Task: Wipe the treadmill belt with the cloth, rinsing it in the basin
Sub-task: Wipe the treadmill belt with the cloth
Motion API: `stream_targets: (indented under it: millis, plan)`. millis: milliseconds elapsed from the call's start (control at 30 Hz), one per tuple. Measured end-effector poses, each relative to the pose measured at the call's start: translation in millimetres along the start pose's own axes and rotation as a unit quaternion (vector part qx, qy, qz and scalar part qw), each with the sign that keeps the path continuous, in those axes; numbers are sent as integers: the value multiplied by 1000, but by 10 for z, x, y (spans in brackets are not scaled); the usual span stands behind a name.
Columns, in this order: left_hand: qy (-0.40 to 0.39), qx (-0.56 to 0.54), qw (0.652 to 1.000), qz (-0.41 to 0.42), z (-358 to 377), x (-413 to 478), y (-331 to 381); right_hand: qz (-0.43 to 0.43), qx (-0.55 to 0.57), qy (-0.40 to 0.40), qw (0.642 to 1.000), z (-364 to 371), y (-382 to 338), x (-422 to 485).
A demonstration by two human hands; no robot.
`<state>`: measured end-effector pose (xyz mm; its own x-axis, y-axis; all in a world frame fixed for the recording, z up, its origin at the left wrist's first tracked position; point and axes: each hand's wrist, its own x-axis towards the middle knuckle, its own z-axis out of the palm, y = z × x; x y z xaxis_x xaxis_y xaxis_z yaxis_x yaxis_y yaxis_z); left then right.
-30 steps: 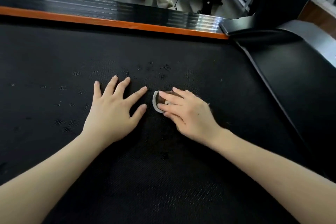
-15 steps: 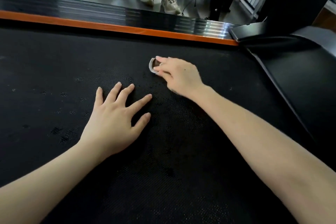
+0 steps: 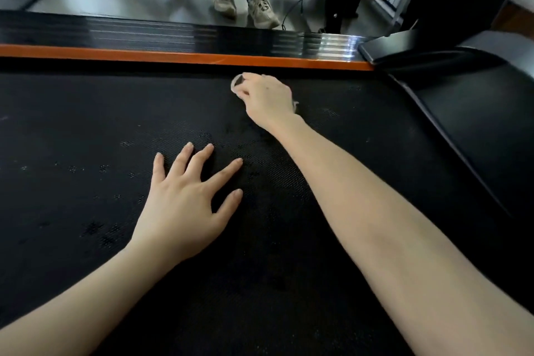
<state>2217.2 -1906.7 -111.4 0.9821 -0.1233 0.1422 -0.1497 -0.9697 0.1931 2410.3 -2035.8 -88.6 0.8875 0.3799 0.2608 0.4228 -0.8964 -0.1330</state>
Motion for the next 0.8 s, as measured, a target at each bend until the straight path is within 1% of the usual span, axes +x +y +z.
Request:
stream_targets:
  millis: [33,67,233,300,333,400,433,500,567,633,667,700,733,767,800]
  plan:
    - [2,-6,1000,-2,-4,-4,-11,-6,4,-6,1000,-34,128,-35]
    - [4,-9,1000,-2,-5,-8,-16,11,2,-8,1000,-81,308,-91]
    - [-1,-1,1000,-8,6,-2,-4,168,-38,29,985,-415,1315,-713]
    - [-5,6,1000,-12,6,0,7,209,-37,42,976,-526,1420,-948]
    - [-7,9,1000,-15,5,2,12,210,-36,43,976,-556,1362,-1027]
    - [-10,14,1000,-17,4,3,29,180,-30,37,982,-556,1047,-1207]
    - [-11,15,1000,-18,0,4,32,141,-20,40,989,-533,838,-1332]
    - [-15,17,1000,-19,-8,2,30,36,18,36,999,-513,373,-1695]
    - [-15,18,1000,-17,-13,7,29,-72,52,32,996,-526,-3,-2199]
    - [-17,23,1000,-13,-16,7,24,-157,69,-6,985,-661,-149,-2611]
    - [-21,26,999,-11,-16,0,22,-184,62,-22,981,-730,-67,-2734]
    - [-24,29,999,-10,-15,-4,17,-187,47,-21,981,-774,126,-2803]
    - [-25,29,999,-9,-18,-3,12,-152,30,-9,988,-820,382,-2840]
    - [-26,28,999,-8,-25,-7,14,-84,12,14,996,-876,683,-2870]
    - [-26,29,999,-9,-30,-9,17,5,-6,36,999,-950,966,-2914]
